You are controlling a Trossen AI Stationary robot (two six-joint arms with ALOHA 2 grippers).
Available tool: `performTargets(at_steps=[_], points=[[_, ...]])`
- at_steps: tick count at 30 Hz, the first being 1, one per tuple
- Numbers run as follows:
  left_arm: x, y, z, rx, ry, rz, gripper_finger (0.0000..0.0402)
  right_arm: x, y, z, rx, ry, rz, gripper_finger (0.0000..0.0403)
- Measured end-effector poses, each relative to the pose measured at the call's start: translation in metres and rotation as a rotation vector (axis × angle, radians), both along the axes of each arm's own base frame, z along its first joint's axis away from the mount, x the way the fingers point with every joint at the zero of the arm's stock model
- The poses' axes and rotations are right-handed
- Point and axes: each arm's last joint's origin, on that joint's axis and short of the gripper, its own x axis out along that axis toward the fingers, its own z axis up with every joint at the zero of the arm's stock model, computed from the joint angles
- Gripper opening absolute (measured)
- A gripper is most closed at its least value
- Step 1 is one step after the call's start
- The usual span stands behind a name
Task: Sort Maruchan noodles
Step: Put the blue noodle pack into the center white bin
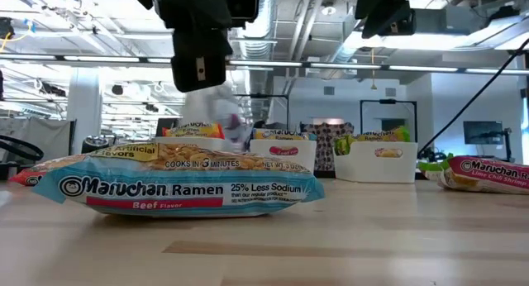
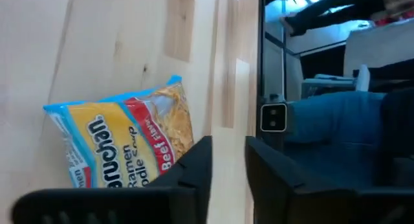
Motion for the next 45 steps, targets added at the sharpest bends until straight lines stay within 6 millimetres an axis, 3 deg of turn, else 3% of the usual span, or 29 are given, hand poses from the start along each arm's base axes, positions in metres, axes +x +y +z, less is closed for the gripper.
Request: performTargets(at_steps=[8, 23, 26, 30, 34, 37, 40, 45], points=[[0.001, 0.008, -0.002, 0.023, 0.064, 0.204, 0.0146, -0.001, 0.006, -0.001, -0.011, 0.007, 0.04, 0.0168], [-0.009, -0.041, -0.001, -0.04, 0.107, 0.195, 0.0134, -0.003, 0.006, -0.001, -0.018, 0.022, 0.043, 0.0168], [-0.009, -0.051, 0.007, -0.058, 0.087, 0.176, 0.0133, -0.003, 0.006, -0.001, -0.019, 0.022, 0.043, 0.0168], [-0.003, -0.061, 0.035, -0.059, 0.015, 0.141, 0.0132, -0.003, 0.007, -0.001, -0.019, 0.022, 0.046, 0.0168], [-0.003, -0.063, 0.069, 0.095, 0.002, 0.154, 0.0132, -0.003, 0.01, -0.001, -0.017, 0.023, 0.052, 0.0168], [-0.012, -0.06, 0.081, 0.312, 0.042, 0.202, 0.0132, -0.004, 0.012, -0.001, -0.025, 0.022, 0.052, 0.0168], [-0.018, -0.058, 0.082, 0.418, 0.078, 0.228, 0.0132, -0.004, 0.014, -0.001, -0.032, 0.022, 0.058, 0.0168], [-0.02, -0.062, 0.07, 0.405, 0.1, 0.195, 0.0132, -0.004, 0.015, -0.001, -0.032, 0.022, 0.059, 0.0168]])
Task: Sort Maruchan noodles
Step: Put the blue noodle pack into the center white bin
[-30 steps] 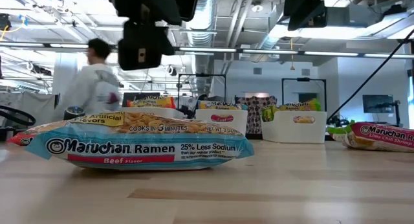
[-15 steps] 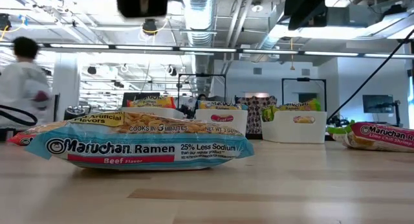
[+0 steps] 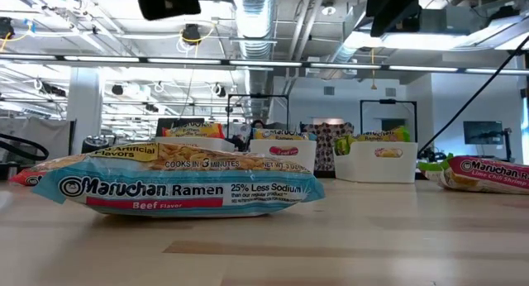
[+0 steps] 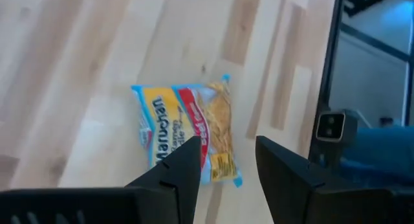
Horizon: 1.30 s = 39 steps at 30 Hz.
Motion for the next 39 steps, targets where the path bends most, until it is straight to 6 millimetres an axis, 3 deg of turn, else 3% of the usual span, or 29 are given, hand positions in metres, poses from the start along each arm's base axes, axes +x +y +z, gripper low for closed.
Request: performTargets(at_steps=[6, 12, 19, 39], points=[[-0.001, 0.006, -0.02, 0.004, 0.046, -0.064, 0.0137, 0.0, 0.0, 0.0, 0.0, 0.0, -0.001, 0.0168], [0.002, 0.016, -0.04, -0.075, 0.06, 0.068, 0.0161, 0.0, 0.0, 0.0, 0.001, 0.0, -0.001, 0.0168], [0.012, 0.008, -0.059, -0.082, 0.047, 0.083, 0.0165, 0.0, 0.0, 0.0, -0.001, 0.001, -0.005, 0.0168], [0.041, -0.01, -0.139, -0.085, 0.212, 0.024, 0.0165, 0.009, 0.001, -0.013, -0.002, 0.064, -0.024, 0.0168]])
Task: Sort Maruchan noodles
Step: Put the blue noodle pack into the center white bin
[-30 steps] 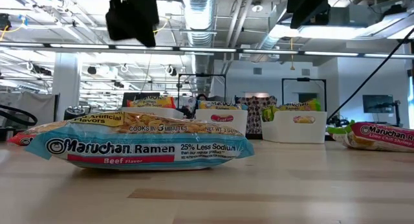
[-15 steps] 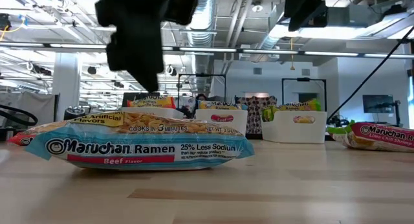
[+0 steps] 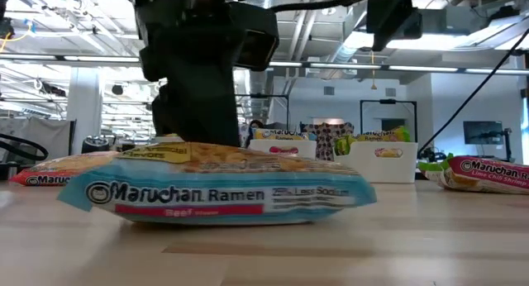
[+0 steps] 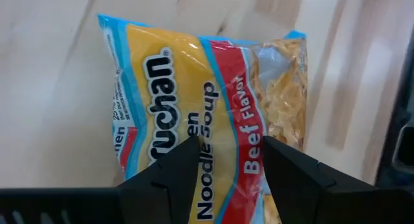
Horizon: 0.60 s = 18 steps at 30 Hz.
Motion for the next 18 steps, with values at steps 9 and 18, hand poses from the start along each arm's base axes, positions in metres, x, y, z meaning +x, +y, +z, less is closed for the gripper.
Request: performTargets(at_steps=[9, 18], points=[[0.001, 0.002, -0.008, 0.051, 0.018, 0.069, 0.0123, -0.001, 0.0, 0.0, 0.011, 0.009, -0.021, 0.0168], [0.001, 0.005, -0.014, 0.159, 0.009, 0.039, 0.0007, -0.001, 0.0, 0.0, 0.018, 0.01, -0.036, 0.0168]])
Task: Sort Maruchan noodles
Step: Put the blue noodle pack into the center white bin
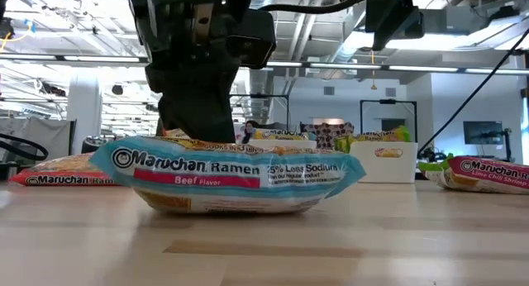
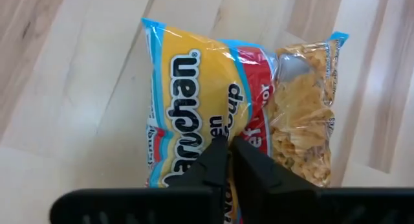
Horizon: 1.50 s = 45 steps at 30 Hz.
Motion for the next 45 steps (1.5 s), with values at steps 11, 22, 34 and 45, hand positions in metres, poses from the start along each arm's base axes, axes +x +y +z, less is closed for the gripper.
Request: performTargets(at_steps=[11, 22, 34, 45], points=[[-0.004, 0.005, 0.016, 0.108, -0.05, -0.082, 0.0, 0.0, -0.001, 0.0, -0.013, -0.002, -0.028, 0.0168], [0.002, 0.028, 0.022, 0.172, -0.064, -0.139, 0.0, 0.002, -0.01, 0.0, -0.031, -0.005, -0.071, 0.0168], [0.009, 0.057, 0.028, 0.273, -0.07, -0.2, 0.0, 0.003, -0.037, 0.0, -0.074, -0.01, -0.078, 0.0168], [0.01, 0.088, 0.047, 0.288, -0.113, -0.145, 0.0, 0.0, -0.08, 0.0, -0.105, -0.022, -0.071, 0.0168]])
